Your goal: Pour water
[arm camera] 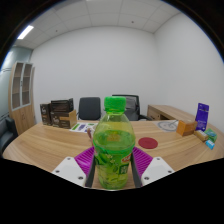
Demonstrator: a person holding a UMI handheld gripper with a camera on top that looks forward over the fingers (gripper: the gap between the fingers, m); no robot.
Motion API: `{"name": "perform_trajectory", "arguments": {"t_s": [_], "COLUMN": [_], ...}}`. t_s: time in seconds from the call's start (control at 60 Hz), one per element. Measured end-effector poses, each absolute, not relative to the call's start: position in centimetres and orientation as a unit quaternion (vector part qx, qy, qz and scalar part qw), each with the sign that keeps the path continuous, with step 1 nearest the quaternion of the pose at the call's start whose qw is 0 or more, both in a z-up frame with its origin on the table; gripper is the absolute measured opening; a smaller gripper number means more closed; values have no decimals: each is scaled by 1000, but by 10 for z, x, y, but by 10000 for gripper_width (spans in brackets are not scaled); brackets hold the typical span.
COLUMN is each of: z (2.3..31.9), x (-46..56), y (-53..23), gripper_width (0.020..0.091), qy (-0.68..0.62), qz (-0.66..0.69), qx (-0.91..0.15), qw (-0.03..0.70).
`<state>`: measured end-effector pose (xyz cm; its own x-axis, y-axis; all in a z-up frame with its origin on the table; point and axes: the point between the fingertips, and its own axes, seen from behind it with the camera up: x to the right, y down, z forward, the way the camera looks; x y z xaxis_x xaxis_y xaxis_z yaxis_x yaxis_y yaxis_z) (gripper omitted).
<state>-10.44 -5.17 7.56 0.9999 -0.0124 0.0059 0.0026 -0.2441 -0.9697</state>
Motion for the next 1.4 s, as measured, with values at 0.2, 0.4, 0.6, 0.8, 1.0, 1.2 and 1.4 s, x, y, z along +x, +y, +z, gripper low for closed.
{"name": "perform_trajectory", "arguments": {"t_s": [0.2, 0.4, 0.6, 0.8, 1.0, 1.2, 1.4], "z": [77, 76, 79, 88, 109, 126, 121], "x": [-106, -106, -68, 2, 17, -9, -17], "y": [-48, -45, -32, 19, 72, 105, 133], "gripper_width": [419, 387, 386, 385, 385, 384, 382], "qy": [-1, -15, -78, -231, -396, -522, -620], "qz": [-12, -23, -99, -257, -371, -443, -524], "qx": [-784, -787, -810, -803, -728, -629, -513], "qw": [620, 617, 573, 486, 419, 368, 277]}}
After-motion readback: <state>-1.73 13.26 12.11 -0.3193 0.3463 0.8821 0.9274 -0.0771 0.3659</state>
